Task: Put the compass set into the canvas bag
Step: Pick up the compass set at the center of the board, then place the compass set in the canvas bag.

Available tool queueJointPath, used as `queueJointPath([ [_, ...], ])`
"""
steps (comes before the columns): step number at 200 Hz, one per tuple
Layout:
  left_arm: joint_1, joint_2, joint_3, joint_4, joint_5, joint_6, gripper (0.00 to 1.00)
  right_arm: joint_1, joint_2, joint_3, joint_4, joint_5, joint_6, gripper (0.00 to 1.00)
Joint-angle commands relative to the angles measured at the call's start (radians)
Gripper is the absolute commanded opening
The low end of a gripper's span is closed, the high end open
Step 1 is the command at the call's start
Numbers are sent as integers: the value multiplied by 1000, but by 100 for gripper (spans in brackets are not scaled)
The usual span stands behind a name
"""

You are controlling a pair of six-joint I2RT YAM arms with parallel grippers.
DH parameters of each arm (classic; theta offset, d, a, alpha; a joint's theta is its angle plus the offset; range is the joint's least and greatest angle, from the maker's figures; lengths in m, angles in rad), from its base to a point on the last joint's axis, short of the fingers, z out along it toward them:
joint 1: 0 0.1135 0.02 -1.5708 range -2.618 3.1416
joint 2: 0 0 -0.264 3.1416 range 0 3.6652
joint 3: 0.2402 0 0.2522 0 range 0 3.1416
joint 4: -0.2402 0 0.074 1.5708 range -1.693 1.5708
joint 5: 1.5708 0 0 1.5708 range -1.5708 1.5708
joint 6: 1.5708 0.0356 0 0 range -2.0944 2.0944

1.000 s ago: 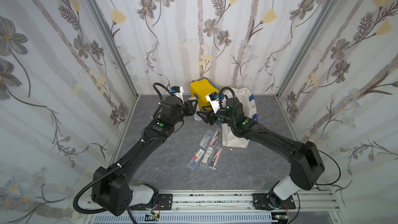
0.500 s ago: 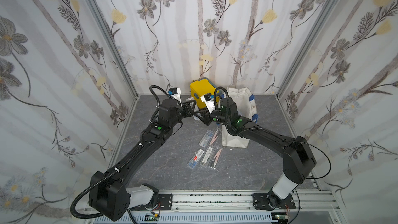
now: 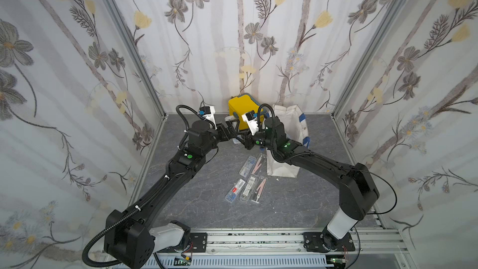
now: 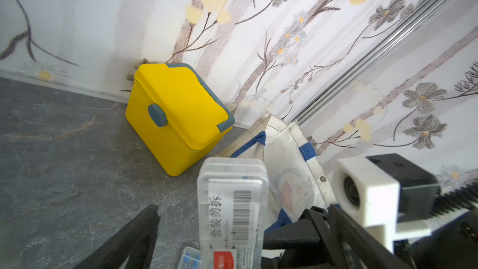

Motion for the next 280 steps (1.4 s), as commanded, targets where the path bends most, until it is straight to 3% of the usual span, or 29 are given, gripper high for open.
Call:
queueJointPath([
  [1,7,-31,-17,78,-9,14,100,-3,-29,18,3,61,-26,12],
  [47,19,-88,-86,136,-38,12,100,-78,-146,-2,-60,153,-75,12],
  [114,20,-17,-124,100,-28,-26,100,-273,-257,-74,-187,266,-58,12],
  [167,20,72,-123,0,-49,-33,100,-354,-175,-75,-302,304,-35,13],
  [280,-59,309,-46,-155,-94,11,100,-366,120,122,-510,366,-92,17],
])
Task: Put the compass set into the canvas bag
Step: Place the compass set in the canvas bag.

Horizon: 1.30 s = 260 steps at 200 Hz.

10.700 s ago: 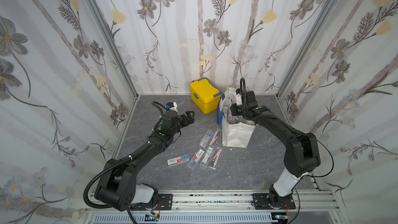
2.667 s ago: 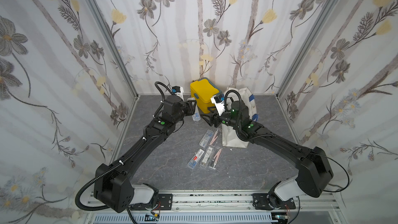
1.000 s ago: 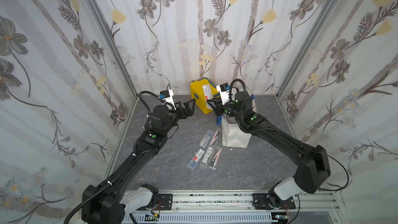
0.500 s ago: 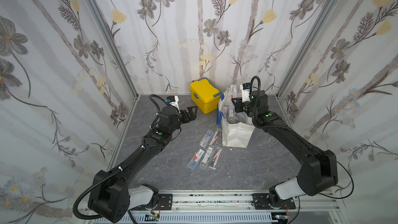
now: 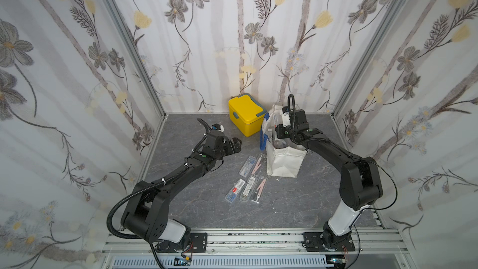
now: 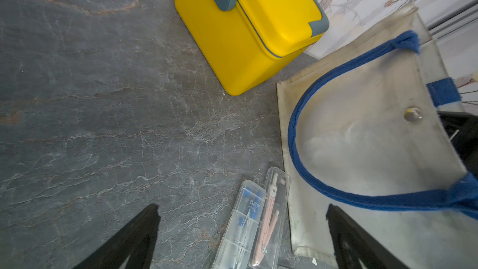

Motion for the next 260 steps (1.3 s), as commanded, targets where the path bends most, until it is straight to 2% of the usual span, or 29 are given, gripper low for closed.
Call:
queueJointPath([
  [1,-18,46,40,-51,-35,29,100,-3,39,42,-66,33,-22,17],
  [42,-66,127,123,-154,-96,84,100,-3,78,63,-85,-3,-23,22],
  [115,-100,199,175,-210,-136,108,100,-3,-21,24,-21,2,-23,59],
  [164,-114,206,175,-250,-184,100,100,-3,-143,-46,83,-23,-19,67],
  [175,-117,203,172,-253,-186,101,100,-3,-174,-64,107,-30,-17,74],
  [182,-120,201,169,-255,-186,103,100,-2,-185,-81,131,-32,-12,82],
  [186,-122,201,167,-255,-188,105,100,-1,-224,-92,147,-35,-10,96],
  [189,-123,200,166,-255,-188,104,100,-1,-237,-104,162,-39,-8,100],
  [260,-198,248,181,-313,-230,125,100,4,-545,-415,597,-206,53,99],
])
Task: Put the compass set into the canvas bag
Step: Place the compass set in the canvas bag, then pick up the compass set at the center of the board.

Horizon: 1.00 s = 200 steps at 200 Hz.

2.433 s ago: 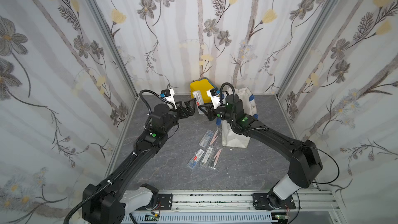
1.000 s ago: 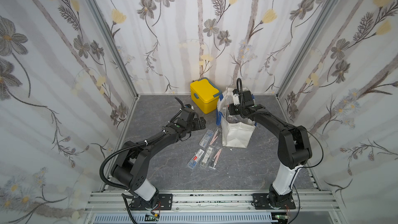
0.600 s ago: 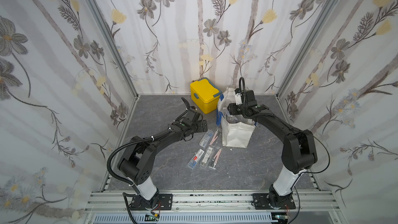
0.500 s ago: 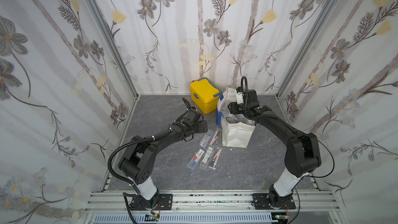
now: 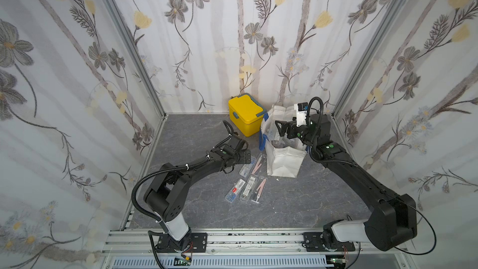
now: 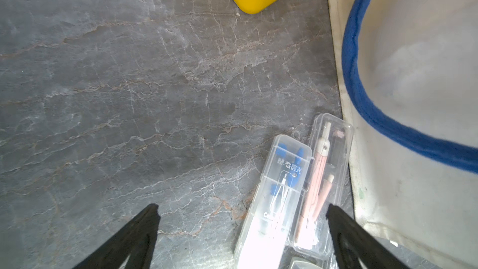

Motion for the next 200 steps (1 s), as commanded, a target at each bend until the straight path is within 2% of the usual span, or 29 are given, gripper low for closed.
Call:
queueJointPath([
  [1,-25,26,23,-50,-48,21,100,2,-73,-72,245,-101,34,99],
  [54,-93,122,75,-92,-125,34,98,21,-132,-137,333,-188,50,99],
  [120,-122,194,146,-171,-208,25,92,42,-111,-139,338,-206,50,99],
  [200,-123,206,121,-170,-181,31,89,49,-98,-126,317,-191,37,99],
])
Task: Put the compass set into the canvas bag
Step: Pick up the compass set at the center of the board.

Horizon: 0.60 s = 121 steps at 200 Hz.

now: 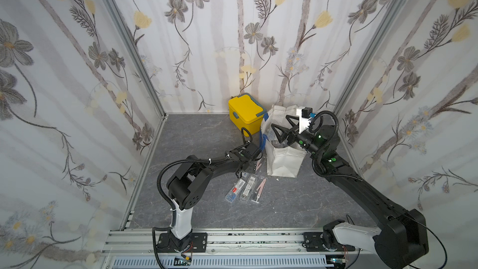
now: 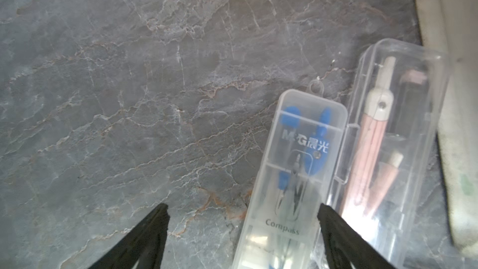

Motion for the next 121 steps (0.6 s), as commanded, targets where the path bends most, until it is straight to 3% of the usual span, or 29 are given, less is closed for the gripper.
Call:
queueJointPath([
  [1,0,-3,-14,-6,-1,-8,89,1,2,10,24,2,-5,100],
  [74,6,-4,-57,0,4,-22,83,14,38,50,-25,20,-4,99],
  [121,22,-30,-129,7,10,-21,73,100,85,143,-201,184,-136,99],
])
